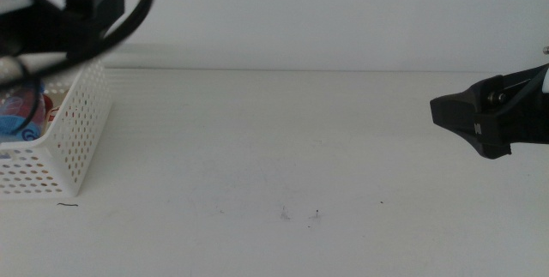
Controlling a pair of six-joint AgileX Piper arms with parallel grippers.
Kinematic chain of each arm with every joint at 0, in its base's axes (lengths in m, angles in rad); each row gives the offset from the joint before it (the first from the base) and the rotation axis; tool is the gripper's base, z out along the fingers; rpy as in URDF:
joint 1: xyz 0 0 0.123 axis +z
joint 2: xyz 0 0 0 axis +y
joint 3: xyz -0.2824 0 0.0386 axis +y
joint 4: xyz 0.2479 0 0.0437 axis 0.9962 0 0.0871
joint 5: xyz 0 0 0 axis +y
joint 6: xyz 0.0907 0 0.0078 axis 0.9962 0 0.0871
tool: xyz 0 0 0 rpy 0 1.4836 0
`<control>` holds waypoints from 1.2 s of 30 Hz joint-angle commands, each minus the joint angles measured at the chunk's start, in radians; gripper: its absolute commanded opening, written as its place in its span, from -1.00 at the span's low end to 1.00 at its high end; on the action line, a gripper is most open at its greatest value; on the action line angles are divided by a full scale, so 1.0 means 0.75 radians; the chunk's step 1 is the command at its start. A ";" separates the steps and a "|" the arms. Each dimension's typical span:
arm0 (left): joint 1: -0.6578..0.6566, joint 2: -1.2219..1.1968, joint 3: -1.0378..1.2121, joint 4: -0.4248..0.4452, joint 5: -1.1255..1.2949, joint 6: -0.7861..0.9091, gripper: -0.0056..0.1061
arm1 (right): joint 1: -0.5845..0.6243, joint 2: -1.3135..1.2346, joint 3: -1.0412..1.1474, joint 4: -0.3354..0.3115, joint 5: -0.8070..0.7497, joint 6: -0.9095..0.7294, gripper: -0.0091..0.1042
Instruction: Use arms to grab the bottles and put them into the dustbin to the left of the table.
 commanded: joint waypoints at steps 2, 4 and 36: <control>-0.022 -0.087 0.072 0.007 -0.059 -0.030 0.58 | 0.005 -0.010 -0.008 -0.014 0.001 -0.008 0.78; -0.022 -0.116 0.081 0.007 -0.015 -0.025 0.58 | 0.005 -0.010 -0.008 -0.014 0.001 -0.008 0.78; 0.120 -0.560 0.586 0.125 -0.163 -0.019 0.58 | -0.473 -0.491 0.793 0.162 -0.623 -0.008 0.78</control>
